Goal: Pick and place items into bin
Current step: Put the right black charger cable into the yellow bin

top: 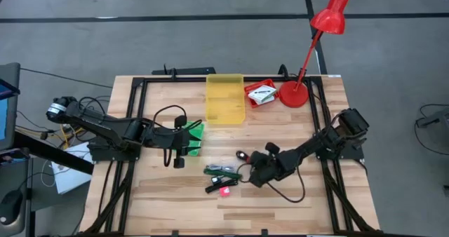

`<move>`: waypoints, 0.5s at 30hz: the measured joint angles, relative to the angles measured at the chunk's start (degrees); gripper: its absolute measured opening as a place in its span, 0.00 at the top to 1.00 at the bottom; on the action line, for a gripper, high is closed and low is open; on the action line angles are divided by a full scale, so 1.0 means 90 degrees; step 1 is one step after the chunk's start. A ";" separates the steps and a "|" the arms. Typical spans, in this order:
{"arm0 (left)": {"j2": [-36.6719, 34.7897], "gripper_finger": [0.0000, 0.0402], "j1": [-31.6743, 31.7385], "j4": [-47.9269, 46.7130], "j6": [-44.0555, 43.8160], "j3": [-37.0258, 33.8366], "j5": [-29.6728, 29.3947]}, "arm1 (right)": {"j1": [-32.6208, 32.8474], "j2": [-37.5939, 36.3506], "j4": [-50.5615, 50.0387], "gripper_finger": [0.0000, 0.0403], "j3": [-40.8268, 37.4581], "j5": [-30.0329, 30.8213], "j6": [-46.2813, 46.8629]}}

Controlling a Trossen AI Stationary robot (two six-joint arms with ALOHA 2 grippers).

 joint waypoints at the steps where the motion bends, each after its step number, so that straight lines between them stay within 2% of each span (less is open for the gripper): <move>1: 0.0000 0.72 0.0000 0.0000 0.0039 0.0000 0.0000 | -0.0037 -0.0004 -0.0248 0.92 0.0183 0.0158 -0.0072; 8: 0.0000 0.72 0.0000 0.0000 -0.0045 0.0000 0.0000 | -0.0650 -0.0024 -0.1588 0.93 0.1484 0.0970 -0.1318; 15: 0.0000 0.72 0.0000 0.0001 0.0065 0.0000 0.0000 | -0.1817 -0.0034 -0.2278 0.93 0.2613 0.1212 -0.2984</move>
